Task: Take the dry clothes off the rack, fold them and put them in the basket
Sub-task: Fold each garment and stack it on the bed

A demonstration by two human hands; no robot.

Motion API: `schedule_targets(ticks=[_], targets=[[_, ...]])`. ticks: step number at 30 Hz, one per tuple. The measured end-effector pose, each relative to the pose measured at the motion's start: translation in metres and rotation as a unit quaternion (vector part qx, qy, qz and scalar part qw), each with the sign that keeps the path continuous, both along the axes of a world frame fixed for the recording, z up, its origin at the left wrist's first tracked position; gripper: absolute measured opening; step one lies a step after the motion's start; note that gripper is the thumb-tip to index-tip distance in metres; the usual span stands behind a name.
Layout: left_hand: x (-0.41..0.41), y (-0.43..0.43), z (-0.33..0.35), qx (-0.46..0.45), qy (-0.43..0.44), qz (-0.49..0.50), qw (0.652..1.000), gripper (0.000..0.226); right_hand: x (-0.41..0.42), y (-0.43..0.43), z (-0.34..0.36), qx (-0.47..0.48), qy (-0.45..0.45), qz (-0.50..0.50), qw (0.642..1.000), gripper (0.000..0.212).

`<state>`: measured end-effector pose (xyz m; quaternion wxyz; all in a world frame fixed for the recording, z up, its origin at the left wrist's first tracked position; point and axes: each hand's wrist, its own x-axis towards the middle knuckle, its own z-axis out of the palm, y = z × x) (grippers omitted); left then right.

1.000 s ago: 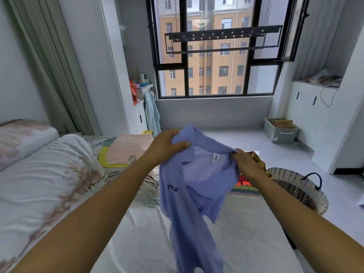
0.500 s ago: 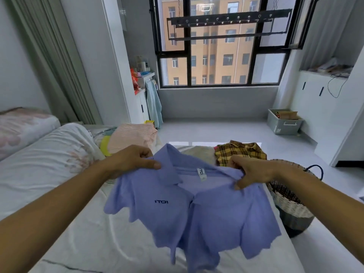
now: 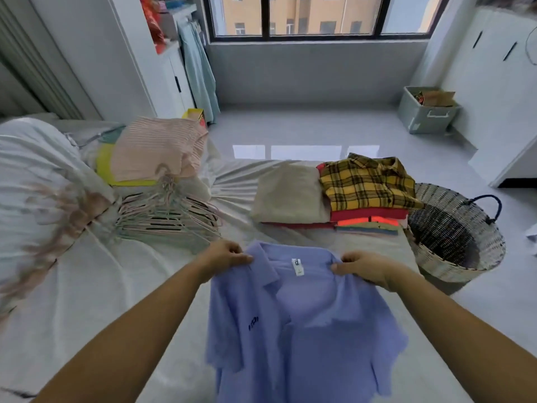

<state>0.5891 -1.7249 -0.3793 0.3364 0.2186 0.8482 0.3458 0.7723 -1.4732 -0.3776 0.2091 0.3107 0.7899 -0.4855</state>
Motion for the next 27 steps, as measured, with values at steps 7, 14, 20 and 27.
schedule_targets(ticks=[7, 14, 20, 27], targets=[[-0.093, 0.063, -0.155, -0.107, 0.105, 0.049, 0.988, 0.022, -0.103, 0.044, -0.161, 0.153, 0.026, -0.102, 0.983, 0.018], [-0.088, 0.102, -0.239, -0.056, 0.136, -0.214, 0.966, 0.028, -0.096, 0.013, -0.265, 0.298, 0.246, 0.123, 0.914, 0.039], [-0.101, 0.135, -0.279, -0.206, 0.241, -0.450, 0.835, 0.043, -0.122, 0.013, -0.306, 0.365, 0.159, 0.227, 0.889, 0.046], [-0.118, 0.140, -0.284, -0.161, 0.131, -0.372, 0.905, 0.022, -0.130, 0.021, -0.313, 0.314, 0.250, 0.239, 0.884, 0.013]])
